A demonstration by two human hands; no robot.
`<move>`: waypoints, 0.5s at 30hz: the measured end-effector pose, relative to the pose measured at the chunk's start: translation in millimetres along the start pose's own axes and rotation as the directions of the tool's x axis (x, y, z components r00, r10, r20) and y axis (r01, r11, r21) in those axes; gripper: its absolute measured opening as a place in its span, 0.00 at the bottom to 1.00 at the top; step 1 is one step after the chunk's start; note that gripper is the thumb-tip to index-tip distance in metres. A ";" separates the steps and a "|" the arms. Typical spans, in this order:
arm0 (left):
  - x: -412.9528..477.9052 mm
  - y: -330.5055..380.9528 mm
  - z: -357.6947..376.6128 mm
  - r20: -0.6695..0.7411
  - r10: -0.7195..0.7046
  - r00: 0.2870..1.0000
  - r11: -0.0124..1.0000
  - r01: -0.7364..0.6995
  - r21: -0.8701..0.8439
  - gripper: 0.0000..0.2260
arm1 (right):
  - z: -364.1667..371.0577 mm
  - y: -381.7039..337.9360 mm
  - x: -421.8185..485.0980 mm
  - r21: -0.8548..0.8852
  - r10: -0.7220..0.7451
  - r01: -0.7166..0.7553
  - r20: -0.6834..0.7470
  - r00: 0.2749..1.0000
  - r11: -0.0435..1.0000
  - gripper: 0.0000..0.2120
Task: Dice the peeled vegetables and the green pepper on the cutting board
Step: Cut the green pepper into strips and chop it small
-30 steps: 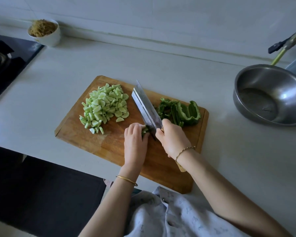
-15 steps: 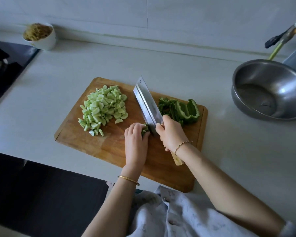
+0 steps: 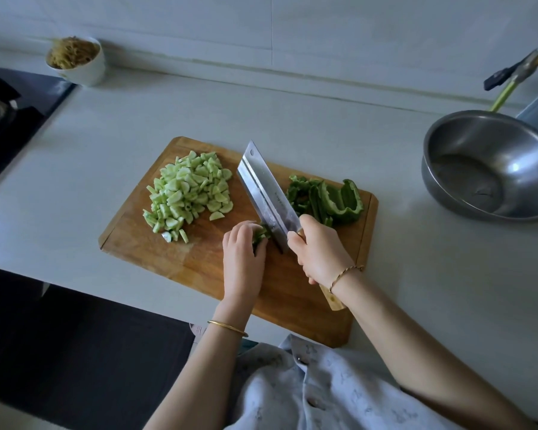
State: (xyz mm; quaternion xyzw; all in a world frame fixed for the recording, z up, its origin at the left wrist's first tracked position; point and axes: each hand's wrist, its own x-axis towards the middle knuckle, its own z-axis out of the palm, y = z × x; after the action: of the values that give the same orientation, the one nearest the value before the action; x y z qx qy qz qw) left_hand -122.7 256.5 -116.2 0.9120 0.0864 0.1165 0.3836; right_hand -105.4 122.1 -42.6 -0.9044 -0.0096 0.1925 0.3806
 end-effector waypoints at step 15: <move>3.2 -1.4 4.0 -0.022 0.058 0.998 0.996 -0.056 0.065 0.02 | 7.6 -11.7 8.1 -0.269 -0.014 0.018 0.017 1.000 0.963 0.08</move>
State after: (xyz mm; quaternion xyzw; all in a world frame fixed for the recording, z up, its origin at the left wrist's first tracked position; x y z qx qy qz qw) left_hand -118.6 255.6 -119.5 0.9245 0.0688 0.1356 0.3495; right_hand -99.1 137.0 -42.2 -0.9461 -0.0459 0.1929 0.2560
